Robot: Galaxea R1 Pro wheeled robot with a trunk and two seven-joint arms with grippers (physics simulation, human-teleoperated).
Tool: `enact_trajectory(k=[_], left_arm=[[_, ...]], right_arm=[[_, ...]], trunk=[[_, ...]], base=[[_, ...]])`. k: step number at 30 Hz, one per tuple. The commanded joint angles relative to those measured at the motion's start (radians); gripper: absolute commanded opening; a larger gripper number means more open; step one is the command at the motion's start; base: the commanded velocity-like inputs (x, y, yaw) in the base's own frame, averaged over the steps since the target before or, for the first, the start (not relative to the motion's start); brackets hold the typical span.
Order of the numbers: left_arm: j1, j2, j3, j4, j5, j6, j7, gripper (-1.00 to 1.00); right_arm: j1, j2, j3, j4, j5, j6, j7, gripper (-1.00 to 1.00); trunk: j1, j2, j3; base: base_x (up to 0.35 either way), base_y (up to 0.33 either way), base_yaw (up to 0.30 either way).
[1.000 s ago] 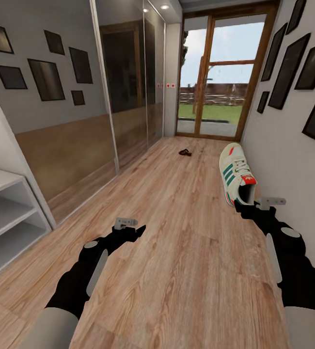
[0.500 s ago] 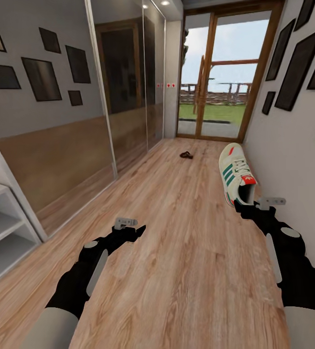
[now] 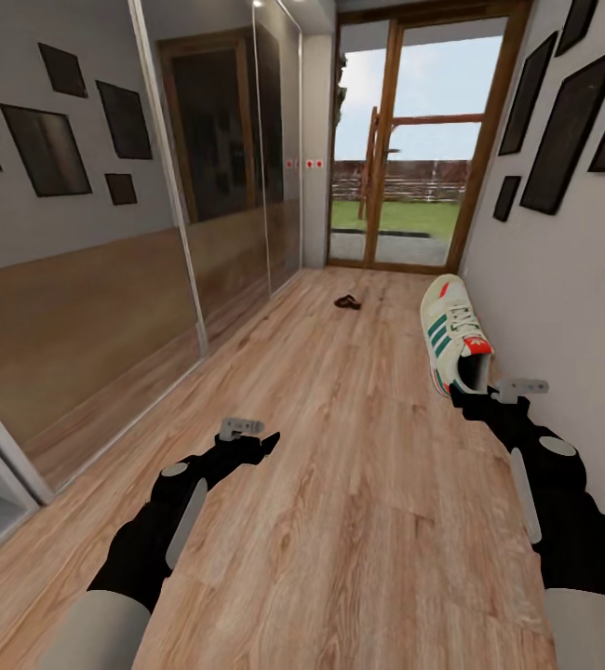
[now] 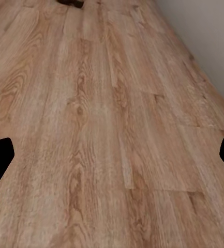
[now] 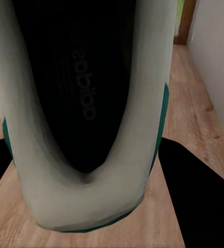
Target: Pick up the two gym shoes and the two sandals from the corridor floor and place them onto the hallstand (shoe rack) in the corridor, making sure they are on the rack and not on the floor. Arrange them so the two gym shoes are next to each other and the two sandals are next to each other.
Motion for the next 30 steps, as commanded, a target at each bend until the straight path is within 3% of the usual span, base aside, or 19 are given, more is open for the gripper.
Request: enact_trajectory(k=[1, 30], left_arm=[[0.0, 0.0, 0.001, -0.001, 0.01, 0.009, 0.0, 1.0], [0.0, 0.0, 0.001, -0.001, 0.012, 0.009, 0.0, 1.0]], right_arm=[[-0.001, 0.0, -0.002, -0.002, 0.005, 0.005, 0.007, -1.0], [-0.001, 0.0, -0.002, -0.002, 0.005, 0.005, 0.007, -1.0]], trunk=[[0.0, 0.0, -0.001], [0.0, 0.0, 0.005]], base=[[0.347, 0.0, -0.036], [0.347, -0.004, -0.041]])
